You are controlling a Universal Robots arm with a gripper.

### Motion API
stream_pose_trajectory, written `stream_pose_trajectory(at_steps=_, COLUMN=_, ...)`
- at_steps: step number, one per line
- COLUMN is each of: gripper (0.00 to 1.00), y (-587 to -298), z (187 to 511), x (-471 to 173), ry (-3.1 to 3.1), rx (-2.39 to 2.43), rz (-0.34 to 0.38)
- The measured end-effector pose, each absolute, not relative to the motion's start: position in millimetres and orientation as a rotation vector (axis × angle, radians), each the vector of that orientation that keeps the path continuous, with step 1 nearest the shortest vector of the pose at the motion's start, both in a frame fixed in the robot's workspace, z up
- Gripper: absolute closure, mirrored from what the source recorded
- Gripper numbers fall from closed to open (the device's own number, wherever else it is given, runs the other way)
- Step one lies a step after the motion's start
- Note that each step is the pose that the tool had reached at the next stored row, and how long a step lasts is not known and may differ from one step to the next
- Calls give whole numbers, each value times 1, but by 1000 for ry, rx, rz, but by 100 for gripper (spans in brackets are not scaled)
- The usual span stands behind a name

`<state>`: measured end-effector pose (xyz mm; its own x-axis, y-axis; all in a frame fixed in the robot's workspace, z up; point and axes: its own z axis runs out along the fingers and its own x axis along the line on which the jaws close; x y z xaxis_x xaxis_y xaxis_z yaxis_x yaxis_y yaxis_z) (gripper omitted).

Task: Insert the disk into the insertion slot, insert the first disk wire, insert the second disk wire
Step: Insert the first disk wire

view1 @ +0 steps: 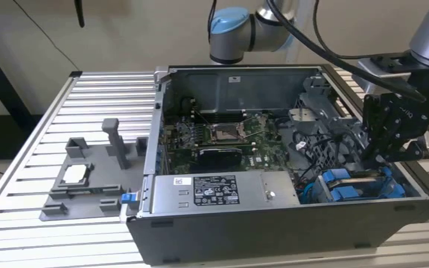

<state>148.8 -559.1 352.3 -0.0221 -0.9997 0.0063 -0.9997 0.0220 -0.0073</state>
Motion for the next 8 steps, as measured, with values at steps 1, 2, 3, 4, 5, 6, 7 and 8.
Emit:
stream_pose_trajectory(at_steps=1, gripper=81, y=-559, z=352, x=149, ry=2250, rx=-2191, rz=-15)
stream_pose_trajectory(at_steps=2, gripper=81, y=-559, z=351, x=149, ry=2256, rx=-2185, rz=-14)
stream_pose_trajectory(at_steps=3, gripper=81, y=-560, z=351, x=149, ry=2261, rx=-2180, rz=-14)
stream_pose_trajectory(at_steps=4, gripper=81, y=-560, z=350, x=149, ry=2265, rx=-2175, rz=-14)
stream_pose_trajectory(at_steps=5, gripper=81, y=-560, z=350, x=150, ry=2267, rx=-2173, rz=-13)
stream_pose_trajectory(at_steps=6, gripper=81, y=-561, z=350, x=150, ry=2267, rx=-2172, rz=-12)
stream_pose_trajectory(at_steps=7, gripper=81, y=-561, z=349, x=151, ry=2267, rx=-2172, rz=-10)
stream_pose_trajectory(at_steps=8, gripper=81, y=-561, z=349, x=152, ry=2267, rx=-2171, rz=-8)
